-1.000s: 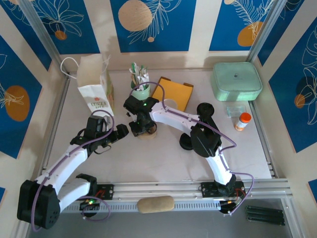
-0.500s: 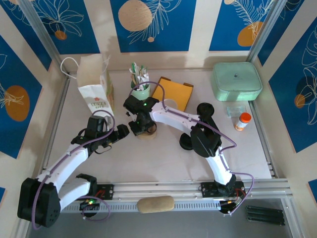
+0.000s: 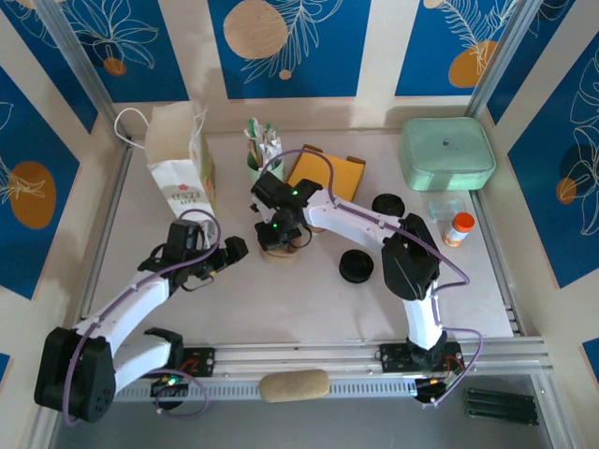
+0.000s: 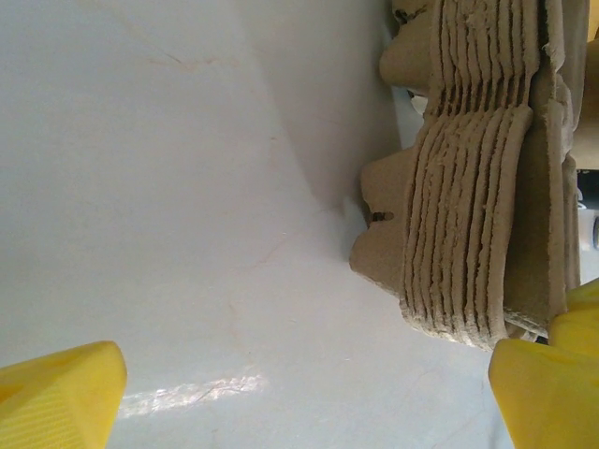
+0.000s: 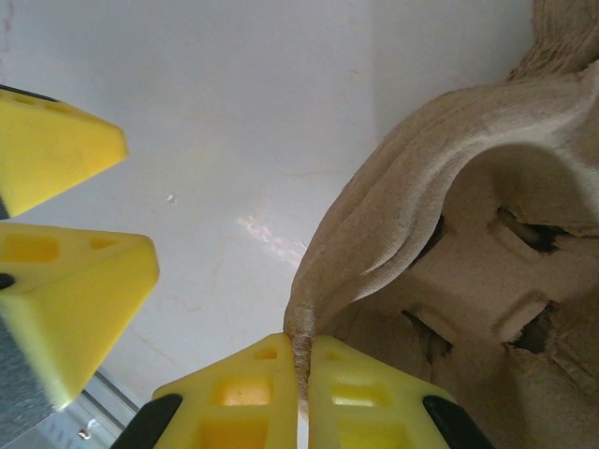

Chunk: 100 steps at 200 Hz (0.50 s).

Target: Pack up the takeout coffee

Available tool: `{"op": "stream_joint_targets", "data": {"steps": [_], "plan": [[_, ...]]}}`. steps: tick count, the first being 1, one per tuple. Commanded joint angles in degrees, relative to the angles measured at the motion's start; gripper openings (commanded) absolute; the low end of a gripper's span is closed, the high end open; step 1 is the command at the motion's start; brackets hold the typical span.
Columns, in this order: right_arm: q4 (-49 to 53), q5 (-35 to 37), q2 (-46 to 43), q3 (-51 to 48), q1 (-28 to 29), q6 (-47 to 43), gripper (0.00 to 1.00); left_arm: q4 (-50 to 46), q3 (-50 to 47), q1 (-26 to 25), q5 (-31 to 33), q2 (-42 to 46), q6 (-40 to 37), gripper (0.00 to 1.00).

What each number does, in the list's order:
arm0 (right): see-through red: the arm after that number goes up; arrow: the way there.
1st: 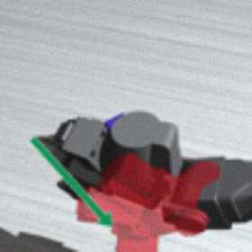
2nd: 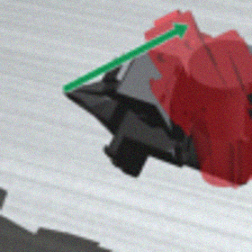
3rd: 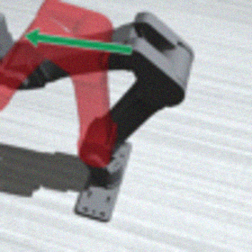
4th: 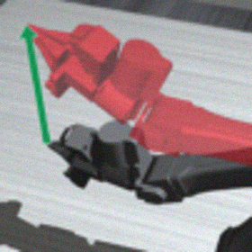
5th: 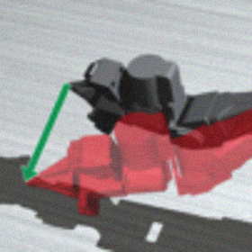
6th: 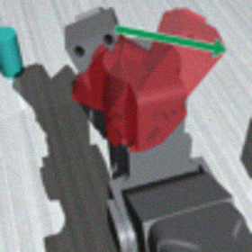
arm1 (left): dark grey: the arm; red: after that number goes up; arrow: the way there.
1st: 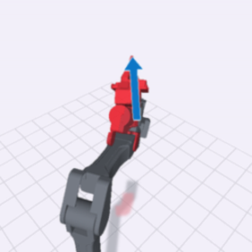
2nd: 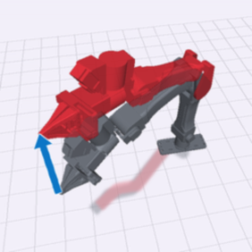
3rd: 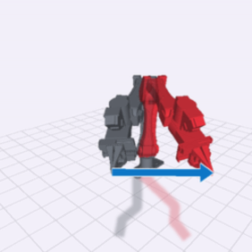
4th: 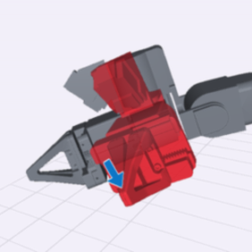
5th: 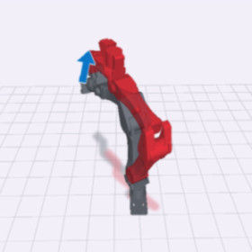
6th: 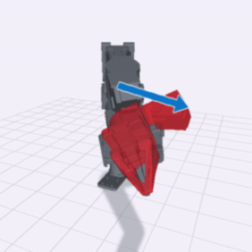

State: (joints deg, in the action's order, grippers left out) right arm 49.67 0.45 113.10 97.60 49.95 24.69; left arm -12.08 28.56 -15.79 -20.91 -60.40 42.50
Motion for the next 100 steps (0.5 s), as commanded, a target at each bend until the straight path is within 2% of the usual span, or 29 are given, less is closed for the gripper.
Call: {"op": "stream_joint_targets", "data": {"steps": [1,100], "plan": [[-1.6,-3.9,-2.2,-0.9,-0.6,1.8,0.09,3.3,-0.5,-0.9,-2.5,-1.3,1.2,0.99],[0.5,-4.5,-3.6,3.0,0.0,0.5,0.09,3.7,0.2,-2.0,-2.1,-2.6,1.2,0.99]]}}
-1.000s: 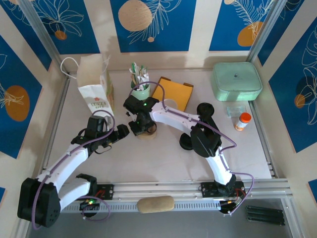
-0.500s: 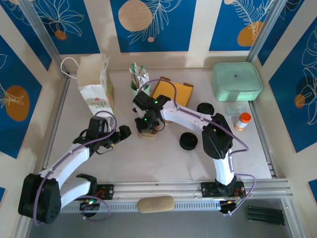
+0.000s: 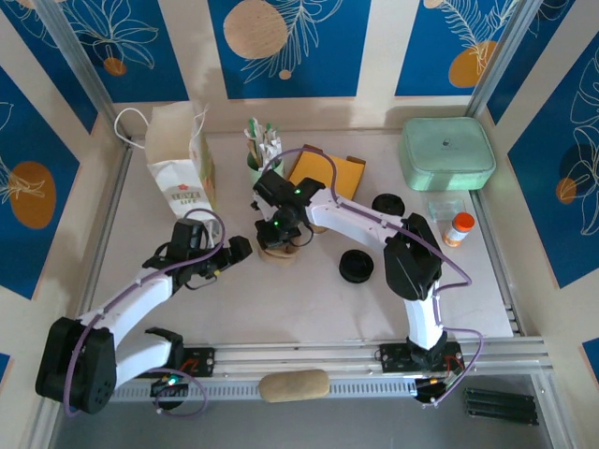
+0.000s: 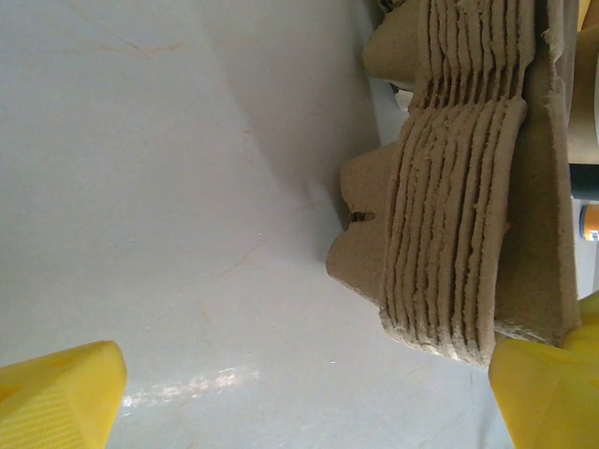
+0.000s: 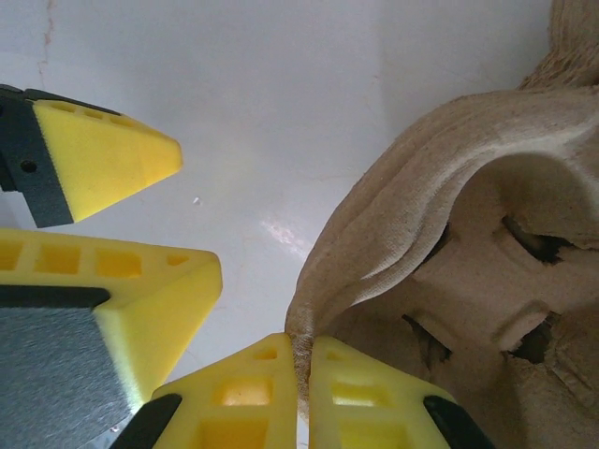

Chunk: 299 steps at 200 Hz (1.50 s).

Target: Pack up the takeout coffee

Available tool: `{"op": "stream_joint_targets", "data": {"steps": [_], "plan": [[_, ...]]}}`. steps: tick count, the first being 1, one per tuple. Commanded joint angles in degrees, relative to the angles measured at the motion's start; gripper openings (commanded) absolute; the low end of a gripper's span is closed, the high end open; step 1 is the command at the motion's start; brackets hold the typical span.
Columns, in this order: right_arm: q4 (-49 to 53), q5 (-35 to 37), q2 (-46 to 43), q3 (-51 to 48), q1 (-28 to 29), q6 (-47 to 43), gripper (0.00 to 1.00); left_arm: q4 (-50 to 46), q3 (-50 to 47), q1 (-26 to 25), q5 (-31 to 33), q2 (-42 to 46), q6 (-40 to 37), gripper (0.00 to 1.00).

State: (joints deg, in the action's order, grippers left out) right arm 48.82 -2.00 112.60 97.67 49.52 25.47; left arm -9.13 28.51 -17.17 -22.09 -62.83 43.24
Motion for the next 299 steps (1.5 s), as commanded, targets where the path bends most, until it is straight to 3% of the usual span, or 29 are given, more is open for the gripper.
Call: {"op": "stream_joint_targets", "data": {"steps": [1,143,230,299], "plan": [[1.3,-2.0,-3.1,3.0,0.5,-0.3,0.09,0.8,0.3,-0.6,-0.9,-0.2,0.4,0.99],[2.6,-1.8,0.1,4.9,3.1,-1.6,0.09,3.9,-1.2,-1.3,-0.6,-1.3,1.3,0.99],[2.4,-0.8,-2.4,4.9,3.3,-1.5,0.09,6.1,-5.0,-1.6,0.4,-3.2,1.6,0.99],[1.2,-1.1,-2.4,2.6,3.4,-1.1,0.09,-1.8,-0.6,-1.6,4.4,2.5,1.7,0.99]]}}
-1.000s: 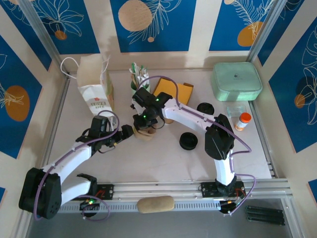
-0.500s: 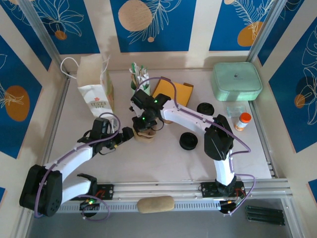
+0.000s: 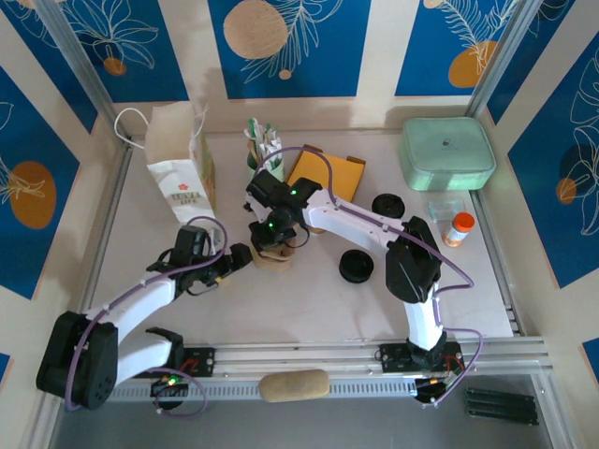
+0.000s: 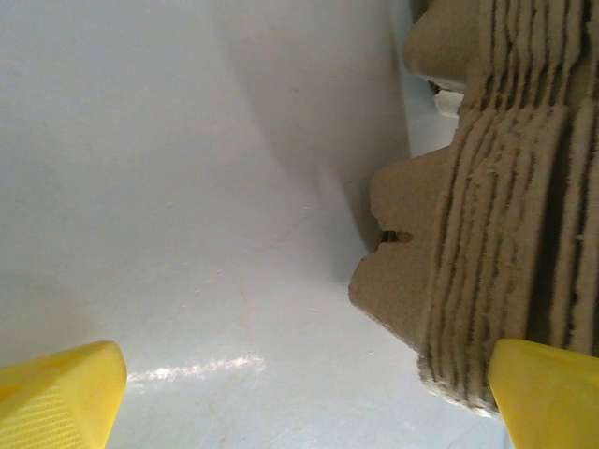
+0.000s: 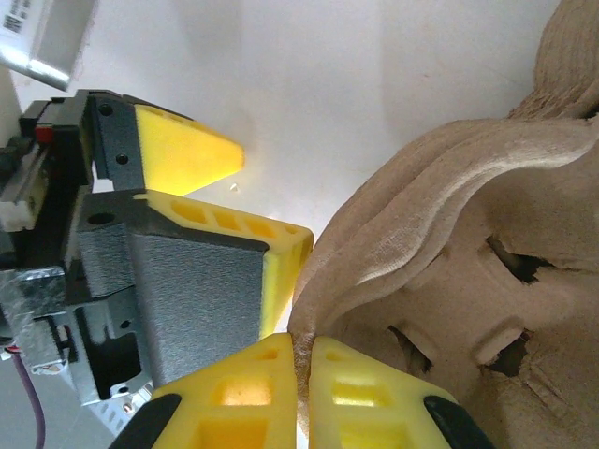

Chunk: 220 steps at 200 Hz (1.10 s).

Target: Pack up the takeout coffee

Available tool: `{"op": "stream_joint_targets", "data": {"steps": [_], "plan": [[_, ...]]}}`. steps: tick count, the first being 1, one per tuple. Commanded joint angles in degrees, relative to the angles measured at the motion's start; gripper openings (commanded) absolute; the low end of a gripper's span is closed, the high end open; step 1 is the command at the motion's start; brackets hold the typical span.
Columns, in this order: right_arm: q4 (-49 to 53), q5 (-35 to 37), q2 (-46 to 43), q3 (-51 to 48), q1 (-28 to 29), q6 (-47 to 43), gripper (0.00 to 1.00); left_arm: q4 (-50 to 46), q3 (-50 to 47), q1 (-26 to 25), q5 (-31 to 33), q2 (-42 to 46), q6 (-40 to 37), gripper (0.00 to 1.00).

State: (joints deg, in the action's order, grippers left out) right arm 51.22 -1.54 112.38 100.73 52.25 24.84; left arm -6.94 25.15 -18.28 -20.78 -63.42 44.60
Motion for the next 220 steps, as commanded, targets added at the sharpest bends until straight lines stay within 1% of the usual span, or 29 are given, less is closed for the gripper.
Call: {"op": "stream_joint_targets", "data": {"steps": [1,23,45,87,135,220], "plan": [[-1.2,-1.5,-2.2,-0.4,0.7,-0.4,0.09,-4.2,2.8,-0.4,3.3,3.3,0.4,0.99],[-1.2,-1.6,-2.1,-0.6,0.7,-0.6,0.09,-6.3,3.9,-0.4,5.1,5.8,1.5,0.99],[-1.5,-1.6,-1.9,-0.8,0.6,-0.7,0.1,-6.7,5.5,-0.4,4.3,6.4,1.7,0.99],[-2.2,-1.8,-1.5,-2.3,0.7,-0.5,0.1,-5.7,7.8,-0.4,1.7,2.2,0.4,0.99],[-2.7,-1.9,-2.2,-3.4,1.1,-1.0,0.1,-2.4,6.6,-0.4,-0.5,-1.6,0.5,1.0],[-2.9,-1.4,-3.6,-2.3,0.5,-1.0,0.1,-3.5,8.3,-0.5,-0.5,-0.7,0.0,0.99]]}}
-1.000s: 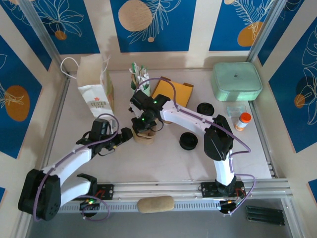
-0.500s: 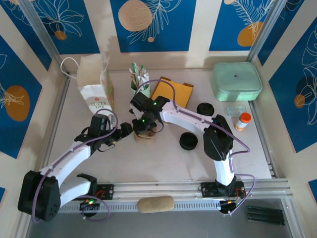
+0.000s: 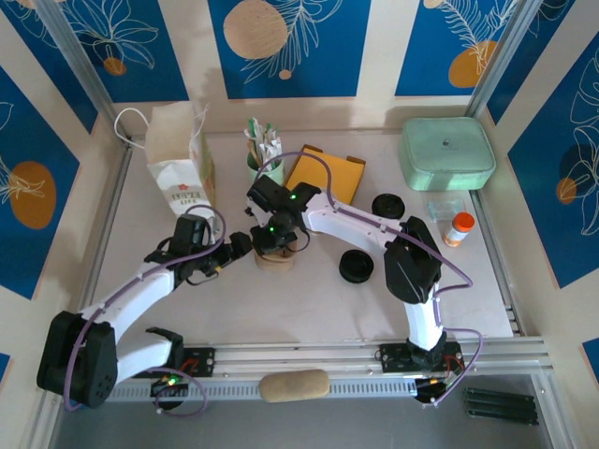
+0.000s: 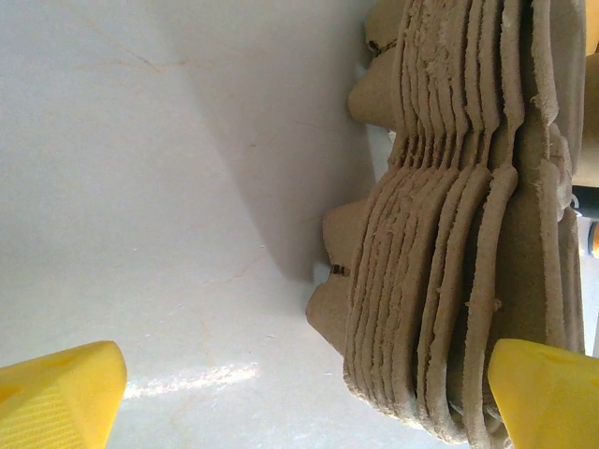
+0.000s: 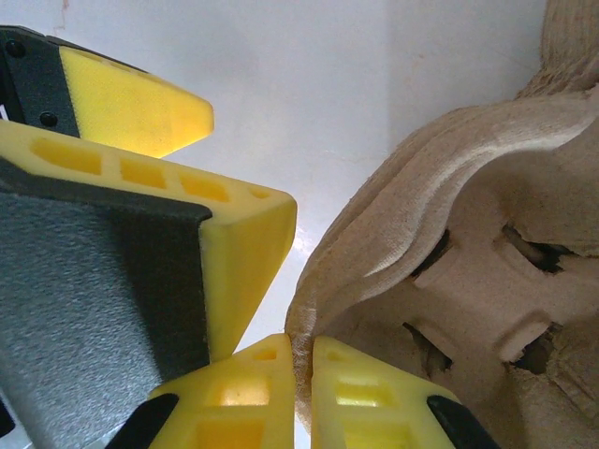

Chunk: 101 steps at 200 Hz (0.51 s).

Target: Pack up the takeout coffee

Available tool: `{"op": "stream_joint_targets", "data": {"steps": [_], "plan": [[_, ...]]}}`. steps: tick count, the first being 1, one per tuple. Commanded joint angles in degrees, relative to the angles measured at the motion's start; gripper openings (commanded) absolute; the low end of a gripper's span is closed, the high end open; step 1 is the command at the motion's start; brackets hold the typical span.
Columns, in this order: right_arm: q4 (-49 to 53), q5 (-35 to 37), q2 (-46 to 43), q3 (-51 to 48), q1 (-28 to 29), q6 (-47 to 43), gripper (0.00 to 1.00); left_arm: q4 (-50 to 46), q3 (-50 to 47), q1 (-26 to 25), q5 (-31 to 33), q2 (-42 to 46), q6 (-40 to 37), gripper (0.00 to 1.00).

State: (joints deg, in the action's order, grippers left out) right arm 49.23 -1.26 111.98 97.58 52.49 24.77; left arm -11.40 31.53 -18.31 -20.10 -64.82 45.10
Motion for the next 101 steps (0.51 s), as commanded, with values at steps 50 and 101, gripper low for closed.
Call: {"op": "stream_joint_targets", "data": {"steps": [50,101], "plan": [[-0.6,-3.5,-3.4,2.6,-1.1,-0.9,0.1,3.4,0.4,-0.5,-2.1,-0.2,0.0,0.99],[-0.5,-4.0,-3.4,3.1,-1.5,-0.7,0.1,3.9,-0.7,-0.5,-2.3,-0.7,-0.2,0.99]]}}
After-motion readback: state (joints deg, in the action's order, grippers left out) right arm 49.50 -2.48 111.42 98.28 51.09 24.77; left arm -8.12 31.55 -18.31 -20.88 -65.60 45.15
